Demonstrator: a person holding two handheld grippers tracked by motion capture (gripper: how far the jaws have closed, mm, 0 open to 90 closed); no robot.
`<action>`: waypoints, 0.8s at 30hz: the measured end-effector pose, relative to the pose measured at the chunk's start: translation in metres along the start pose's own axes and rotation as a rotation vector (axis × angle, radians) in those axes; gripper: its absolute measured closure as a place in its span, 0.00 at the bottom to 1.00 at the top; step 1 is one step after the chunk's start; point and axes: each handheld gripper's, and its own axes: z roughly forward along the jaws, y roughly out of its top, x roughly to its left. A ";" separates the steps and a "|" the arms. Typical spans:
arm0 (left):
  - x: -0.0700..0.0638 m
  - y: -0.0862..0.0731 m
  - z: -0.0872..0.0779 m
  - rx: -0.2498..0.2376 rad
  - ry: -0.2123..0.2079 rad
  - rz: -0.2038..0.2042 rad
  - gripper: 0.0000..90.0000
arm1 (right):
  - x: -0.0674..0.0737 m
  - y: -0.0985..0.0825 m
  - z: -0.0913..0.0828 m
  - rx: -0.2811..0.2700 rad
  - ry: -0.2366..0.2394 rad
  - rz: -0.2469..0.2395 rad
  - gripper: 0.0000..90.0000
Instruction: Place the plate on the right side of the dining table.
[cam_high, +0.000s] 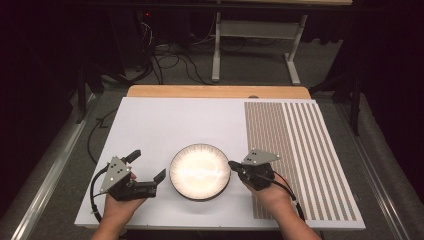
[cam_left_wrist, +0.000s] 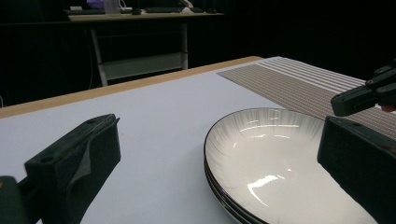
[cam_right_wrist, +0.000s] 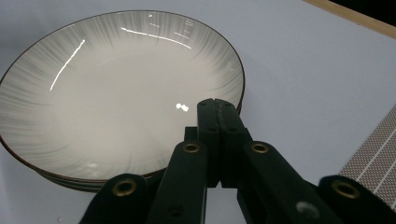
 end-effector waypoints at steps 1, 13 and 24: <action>0.000 0.000 0.000 -0.001 0.000 0.000 0.00 | 0.000 0.000 0.000 0.008 0.001 -0.001 1.00; 0.000 0.000 -0.002 -0.006 -0.001 -0.006 0.00 | 0.001 -0.004 0.005 0.075 0.003 -0.036 1.00; -0.001 0.002 -0.003 -0.011 -0.002 -0.005 0.00 | 0.008 -0.001 0.007 0.101 -0.029 -0.092 1.00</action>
